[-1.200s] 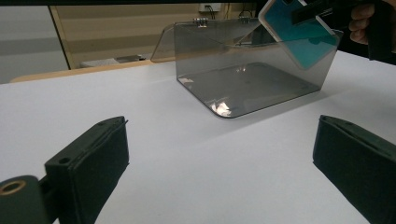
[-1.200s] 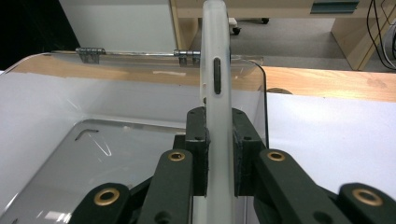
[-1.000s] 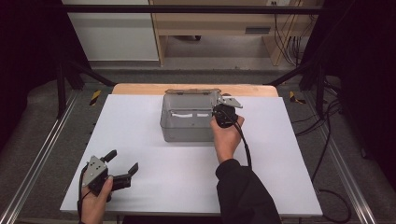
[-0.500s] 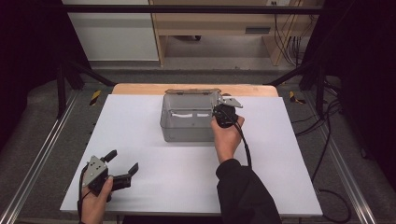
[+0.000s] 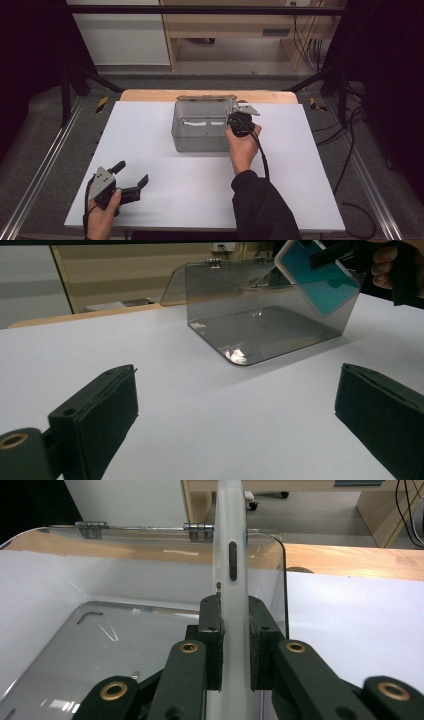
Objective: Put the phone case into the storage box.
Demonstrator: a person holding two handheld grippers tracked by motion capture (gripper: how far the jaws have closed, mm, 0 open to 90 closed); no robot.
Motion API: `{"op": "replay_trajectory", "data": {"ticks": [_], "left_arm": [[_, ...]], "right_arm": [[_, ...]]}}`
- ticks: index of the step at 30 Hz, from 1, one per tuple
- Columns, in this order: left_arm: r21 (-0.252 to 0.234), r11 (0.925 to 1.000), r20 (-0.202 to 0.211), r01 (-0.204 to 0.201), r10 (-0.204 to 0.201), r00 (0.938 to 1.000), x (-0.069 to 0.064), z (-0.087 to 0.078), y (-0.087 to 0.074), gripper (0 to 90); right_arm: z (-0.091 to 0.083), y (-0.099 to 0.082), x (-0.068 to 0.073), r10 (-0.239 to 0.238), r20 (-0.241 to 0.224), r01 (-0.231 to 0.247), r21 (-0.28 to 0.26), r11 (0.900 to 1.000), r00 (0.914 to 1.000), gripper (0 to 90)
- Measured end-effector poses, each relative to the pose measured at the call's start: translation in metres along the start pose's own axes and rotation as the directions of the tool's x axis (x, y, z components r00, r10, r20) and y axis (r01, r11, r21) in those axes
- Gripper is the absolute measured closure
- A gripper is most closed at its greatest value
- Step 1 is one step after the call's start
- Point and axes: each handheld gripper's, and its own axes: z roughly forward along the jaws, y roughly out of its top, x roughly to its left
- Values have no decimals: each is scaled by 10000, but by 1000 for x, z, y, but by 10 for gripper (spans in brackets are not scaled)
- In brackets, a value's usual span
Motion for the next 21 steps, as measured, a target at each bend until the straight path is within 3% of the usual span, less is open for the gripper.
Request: {"op": "replay_trajectory", "data": {"ticks": [21], "left_arm": [[27,10000,73,-20,20,10000,-1,1,0,35]], "right_arm": [[1,-1,0,-94,65,94,31,10000,9999,801]]}}
